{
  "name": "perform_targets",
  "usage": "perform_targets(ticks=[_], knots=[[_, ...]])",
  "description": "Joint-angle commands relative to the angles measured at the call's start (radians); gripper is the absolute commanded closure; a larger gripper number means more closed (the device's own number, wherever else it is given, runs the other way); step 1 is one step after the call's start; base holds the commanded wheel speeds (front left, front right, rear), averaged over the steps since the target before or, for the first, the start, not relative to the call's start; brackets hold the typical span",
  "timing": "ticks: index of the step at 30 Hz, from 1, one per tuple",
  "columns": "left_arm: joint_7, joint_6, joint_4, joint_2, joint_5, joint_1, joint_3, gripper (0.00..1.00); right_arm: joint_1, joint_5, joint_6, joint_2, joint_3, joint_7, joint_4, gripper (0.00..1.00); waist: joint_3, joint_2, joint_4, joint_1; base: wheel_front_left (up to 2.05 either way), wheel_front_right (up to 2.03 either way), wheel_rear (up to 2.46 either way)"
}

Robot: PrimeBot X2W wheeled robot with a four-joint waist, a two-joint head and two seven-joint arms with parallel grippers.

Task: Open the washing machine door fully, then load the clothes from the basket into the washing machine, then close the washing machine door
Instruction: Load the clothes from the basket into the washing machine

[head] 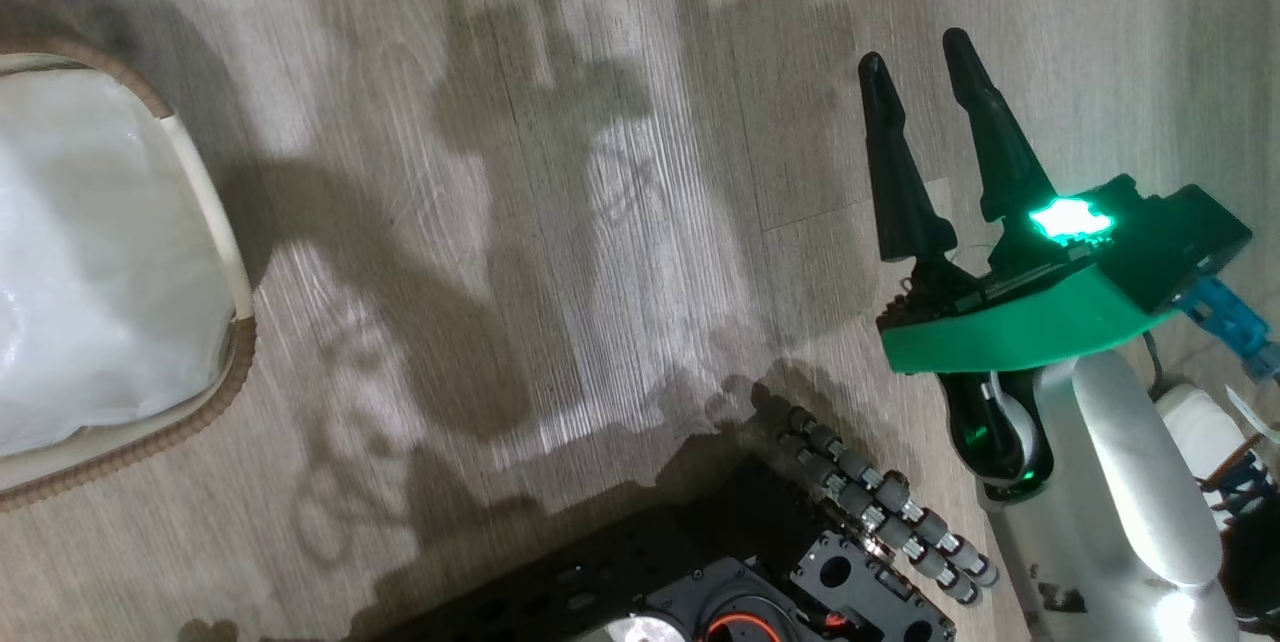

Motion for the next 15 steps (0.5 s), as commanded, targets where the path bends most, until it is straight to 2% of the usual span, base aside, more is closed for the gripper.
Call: perform_targets(ticks=[1, 4, 5, 6, 15], knots=[[-0.018, 0.005, -0.014, 0.05, 0.011, -0.058, -0.011, 1.0, 0.023, 0.013, 0.0, -0.002, 0.019, -0.009, -0.021, 0.0, 0.001, 0.0, -0.004, -0.0001, 0.0, 0.0, 0.0], [-0.034, 0.003, 0.023, 0.052, 0.016, -0.074, -0.024, 1.0, 0.022, 0.015, 0.0, -0.002, 0.017, -0.009, -0.018, 0.0, 0.002, 0.0, -0.004, -0.0001, 0.0, 0.0, 0.0], [-0.041, 0.002, 0.034, 0.052, 0.019, -0.078, -0.029, 0.54, 0.022, 0.016, 0.0, -0.002, 0.017, -0.009, -0.017, 0.0, 0.002, 0.0, -0.003, -0.0001, 0.0, 0.0, 0.0], [-0.048, 0.0, 0.044, 0.05, 0.021, -0.082, -0.035, 0.0, 0.021, 0.016, 0.0, -0.002, 0.017, -0.009, -0.017, 0.0, 0.001, 0.0, -0.002, -0.0001, 0.0, 0.0, 0.0], [-0.111, 0.005, 0.124, 0.036, 0.013, -0.09, -0.05, 0.0, 0.011, 0.01, 0.0, -0.002, 0.011, -0.009, -0.006, 0.0, -0.014, 0.0, 0.013, -0.0001, 0.0, 0.0, 0.0]])
